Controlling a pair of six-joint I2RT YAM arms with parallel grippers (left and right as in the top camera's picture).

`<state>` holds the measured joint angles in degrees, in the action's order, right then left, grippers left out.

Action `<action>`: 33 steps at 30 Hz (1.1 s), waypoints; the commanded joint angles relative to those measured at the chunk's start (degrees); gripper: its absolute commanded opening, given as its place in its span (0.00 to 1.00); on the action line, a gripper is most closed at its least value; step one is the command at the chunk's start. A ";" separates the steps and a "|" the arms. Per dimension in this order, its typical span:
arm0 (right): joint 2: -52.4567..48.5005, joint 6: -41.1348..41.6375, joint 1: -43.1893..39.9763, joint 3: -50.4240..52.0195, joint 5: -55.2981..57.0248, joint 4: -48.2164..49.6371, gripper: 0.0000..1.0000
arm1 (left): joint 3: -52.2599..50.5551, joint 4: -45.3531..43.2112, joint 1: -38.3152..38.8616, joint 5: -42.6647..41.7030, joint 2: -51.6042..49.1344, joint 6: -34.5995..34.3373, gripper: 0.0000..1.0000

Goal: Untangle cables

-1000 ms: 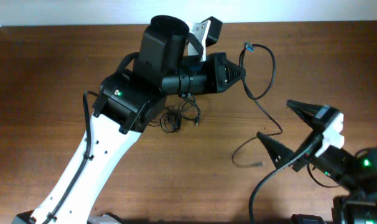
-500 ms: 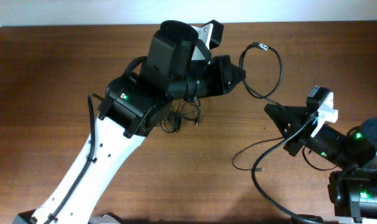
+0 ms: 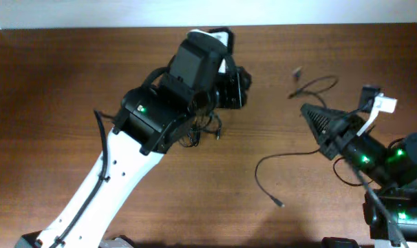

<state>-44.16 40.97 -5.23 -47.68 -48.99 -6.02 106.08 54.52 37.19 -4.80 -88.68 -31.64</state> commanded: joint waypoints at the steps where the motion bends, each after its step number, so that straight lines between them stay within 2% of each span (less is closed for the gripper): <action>1: 0.13 13.29 -0.31 -0.55 3.89 2.01 0.04 | 0.68 2.19 0.59 -6.27 -2.01 15.52 0.53; 2: 0.07 15.47 -0.31 -0.55 4.57 2.03 0.04 | 0.68 2.19 0.59 -9.88 -2.43 20.39 0.54; 3: -0.07 19.02 -0.31 -0.55 4.68 2.05 0.04 | 0.68 2.12 0.70 -14.21 -3.30 26.64 0.72; 4: -0.09 22.58 -0.31 -0.55 4.68 2.01 0.04 | 0.68 1.73 0.70 -15.76 -4.17 28.98 0.78; 6: -0.09 28.09 -0.31 -0.55 4.68 2.03 0.04 | 0.68 0.83 0.70 -16.98 -5.90 30.80 0.80; 7: -0.09 30.03 -0.31 -0.55 4.70 2.03 0.04 | 0.68 0.57 0.94 -20.22 -6.91 33.66 0.80; 8: -0.09 30.08 -0.31 -0.55 4.68 2.43 0.04 | 0.68 0.50 1.07 -22.27 -7.30 35.21 0.82; 9: -0.09 30.10 -0.31 -0.55 4.66 2.69 0.04 | 0.68 0.04 1.33 -24.15 -8.17 36.04 0.88; 12: -0.09 32.02 -0.31 -0.55 4.66 2.78 0.04 | 0.68 -2.36 1.57 -24.28 -9.60 36.02 0.89; 15: -0.09 32.28 -0.31 -0.55 4.68 3.43 0.04 | 0.68 -5.38 2.56 -26.97 -10.01 36.02 0.84; 17: -0.09 34.91 -0.31 -0.55 4.68 3.54 0.04 | 0.68 -8.09 3.39 -26.93 -10.62 36.02 0.67; 18: -0.09 35.80 -0.31 -0.55 4.68 3.54 0.04 | 0.68 -9.09 3.67 -26.88 -10.97 36.02 0.62; 21: -0.09 36.24 -0.31 -0.55 4.63 3.54 0.04 | 0.68 -10.64 3.65 -26.91 -12.37 36.02 0.63; 25: -0.09 36.26 -0.31 -0.55 4.66 4.52 0.04 | 0.68 -13.53 3.69 -26.93 -13.86 35.95 0.56; 27: -0.09 36.26 -0.31 -0.55 4.68 4.57 0.04 | 0.68 -16.11 3.69 -26.93 -14.21 32.74 0.58; 28: -0.09 36.26 -0.31 -0.55 4.68 4.57 0.04 | 0.68 -16.87 3.76 -26.93 -14.40 32.28 0.55; 31: -0.09 36.24 -0.31 -0.55 4.68 4.57 0.04 | 0.68 -17.22 3.80 -26.93 -14.84 32.30 0.30; 33: -0.22 36.24 -0.31 -0.55 4.68 4.57 0.04 | 0.68 -17.33 3.80 -26.93 -14.84 32.30 0.23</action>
<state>-44.21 77.25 -5.23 -47.68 -44.84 -1.78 106.08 37.47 40.86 -30.96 -102.76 0.93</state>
